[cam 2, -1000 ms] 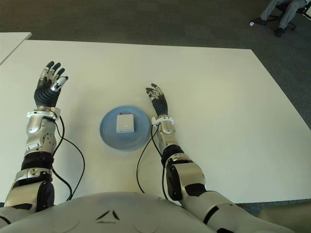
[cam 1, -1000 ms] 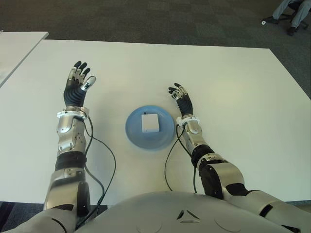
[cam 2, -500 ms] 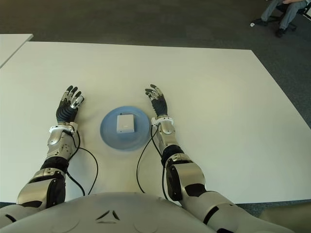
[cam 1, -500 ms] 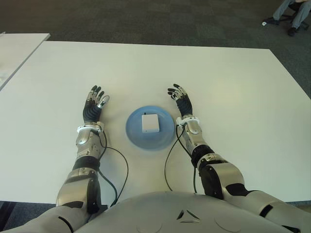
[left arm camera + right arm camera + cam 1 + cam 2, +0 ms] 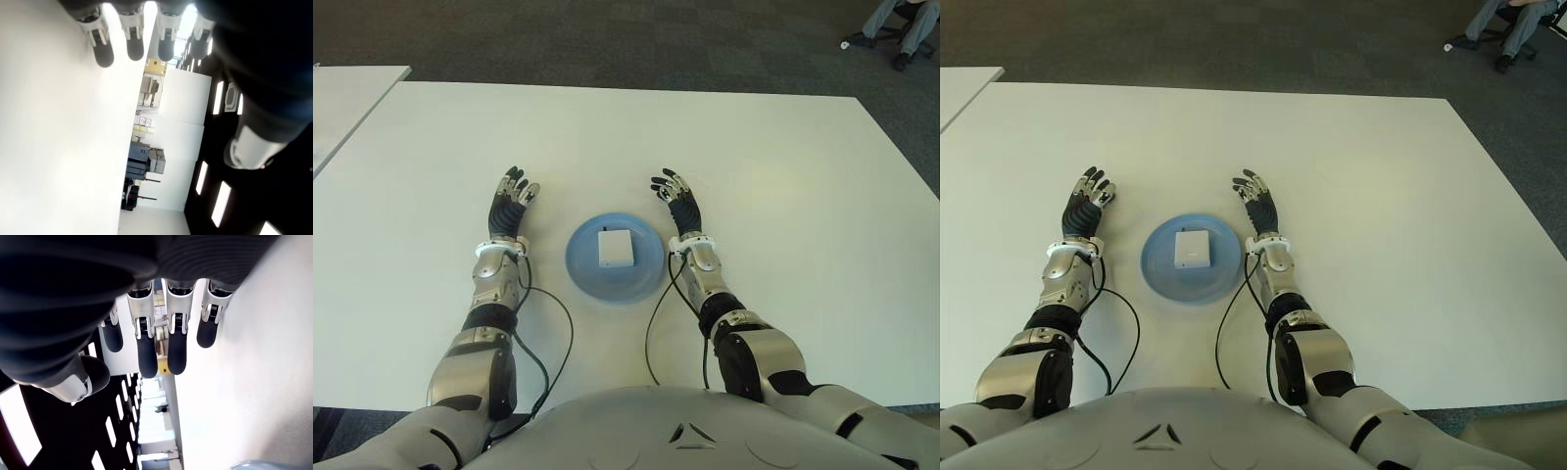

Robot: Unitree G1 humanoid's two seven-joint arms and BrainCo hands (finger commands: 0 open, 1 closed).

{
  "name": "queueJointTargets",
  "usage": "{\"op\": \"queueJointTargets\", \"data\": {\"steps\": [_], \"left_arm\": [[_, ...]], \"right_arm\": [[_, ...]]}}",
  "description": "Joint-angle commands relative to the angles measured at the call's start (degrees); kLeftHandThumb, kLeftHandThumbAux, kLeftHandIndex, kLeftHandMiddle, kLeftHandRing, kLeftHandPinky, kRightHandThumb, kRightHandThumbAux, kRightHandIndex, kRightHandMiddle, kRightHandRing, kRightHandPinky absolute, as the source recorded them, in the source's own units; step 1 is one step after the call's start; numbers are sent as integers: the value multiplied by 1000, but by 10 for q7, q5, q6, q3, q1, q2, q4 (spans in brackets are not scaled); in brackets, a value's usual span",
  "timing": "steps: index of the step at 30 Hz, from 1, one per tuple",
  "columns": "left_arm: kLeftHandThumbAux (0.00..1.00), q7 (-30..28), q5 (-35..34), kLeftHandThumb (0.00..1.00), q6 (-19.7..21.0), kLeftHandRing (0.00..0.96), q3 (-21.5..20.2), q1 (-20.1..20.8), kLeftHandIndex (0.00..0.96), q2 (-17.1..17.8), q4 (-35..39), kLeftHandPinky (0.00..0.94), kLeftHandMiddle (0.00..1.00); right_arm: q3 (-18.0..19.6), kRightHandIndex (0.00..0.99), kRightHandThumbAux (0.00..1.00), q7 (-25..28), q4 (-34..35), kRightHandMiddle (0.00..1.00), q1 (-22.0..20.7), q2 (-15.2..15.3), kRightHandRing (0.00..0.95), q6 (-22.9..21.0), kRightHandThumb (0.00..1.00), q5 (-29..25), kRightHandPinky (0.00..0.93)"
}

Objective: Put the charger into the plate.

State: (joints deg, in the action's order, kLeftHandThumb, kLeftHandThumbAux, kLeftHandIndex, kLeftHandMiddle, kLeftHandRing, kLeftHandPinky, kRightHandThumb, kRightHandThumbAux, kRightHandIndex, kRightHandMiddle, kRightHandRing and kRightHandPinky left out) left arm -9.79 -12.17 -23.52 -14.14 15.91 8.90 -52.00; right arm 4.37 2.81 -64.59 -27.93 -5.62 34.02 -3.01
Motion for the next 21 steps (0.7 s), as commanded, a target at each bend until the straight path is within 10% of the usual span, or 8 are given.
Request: {"op": "queueJointTargets", "data": {"steps": [1,21], "left_arm": [[636,11,26,20,29,0,18,-54,0,-14,-23,5,5],[624,36,65,32,21,0,42,-86,0,-17,22,16,1]], "right_arm": [[8,152,530,2,-9,277,18,-28,239,-14,0,-10,181],[14,154,532,11,-5,273,21,-19,234,-11,0,-9,167]]}}
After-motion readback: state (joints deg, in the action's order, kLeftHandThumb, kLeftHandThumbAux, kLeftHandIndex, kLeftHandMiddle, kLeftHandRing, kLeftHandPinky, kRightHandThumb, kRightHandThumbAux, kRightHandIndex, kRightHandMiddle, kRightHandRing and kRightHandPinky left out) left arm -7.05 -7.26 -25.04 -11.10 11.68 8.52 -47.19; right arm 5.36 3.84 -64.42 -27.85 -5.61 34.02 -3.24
